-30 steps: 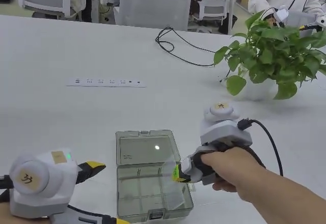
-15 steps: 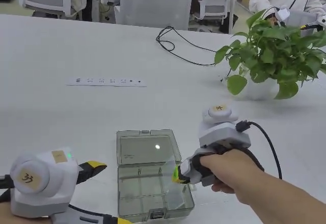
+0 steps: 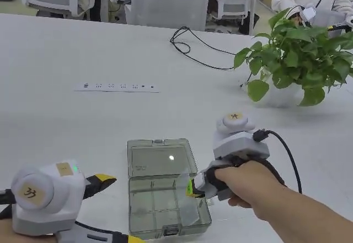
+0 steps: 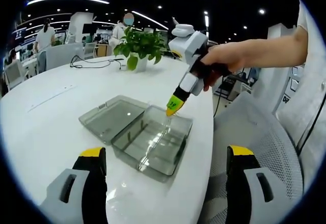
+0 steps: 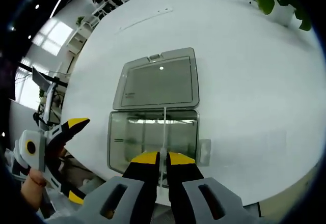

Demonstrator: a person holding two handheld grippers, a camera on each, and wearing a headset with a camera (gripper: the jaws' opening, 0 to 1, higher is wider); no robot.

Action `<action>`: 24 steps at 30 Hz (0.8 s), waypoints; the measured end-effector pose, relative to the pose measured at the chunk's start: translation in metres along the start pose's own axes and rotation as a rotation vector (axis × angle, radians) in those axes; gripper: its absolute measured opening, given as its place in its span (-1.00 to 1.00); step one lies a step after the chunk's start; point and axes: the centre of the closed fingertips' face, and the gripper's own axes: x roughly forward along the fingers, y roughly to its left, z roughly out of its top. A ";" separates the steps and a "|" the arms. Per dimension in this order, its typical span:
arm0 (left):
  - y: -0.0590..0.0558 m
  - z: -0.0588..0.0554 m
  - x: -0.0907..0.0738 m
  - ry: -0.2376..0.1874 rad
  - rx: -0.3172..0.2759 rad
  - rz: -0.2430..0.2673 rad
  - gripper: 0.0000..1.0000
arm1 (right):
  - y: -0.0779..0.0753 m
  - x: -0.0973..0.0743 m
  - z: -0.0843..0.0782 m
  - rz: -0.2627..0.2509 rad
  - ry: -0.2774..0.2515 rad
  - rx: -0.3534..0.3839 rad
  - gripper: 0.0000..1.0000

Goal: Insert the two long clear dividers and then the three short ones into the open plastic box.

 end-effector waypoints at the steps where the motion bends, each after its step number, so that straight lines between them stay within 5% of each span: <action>1: 0.000 0.000 0.000 0.001 0.000 0.000 1.00 | 0.000 0.000 0.000 -0.002 0.002 -0.008 -0.86; 24: 0.001 0.002 0.000 -0.007 -0.007 0.004 1.00 | 0.009 0.015 -0.002 0.002 0.021 -0.088 -0.82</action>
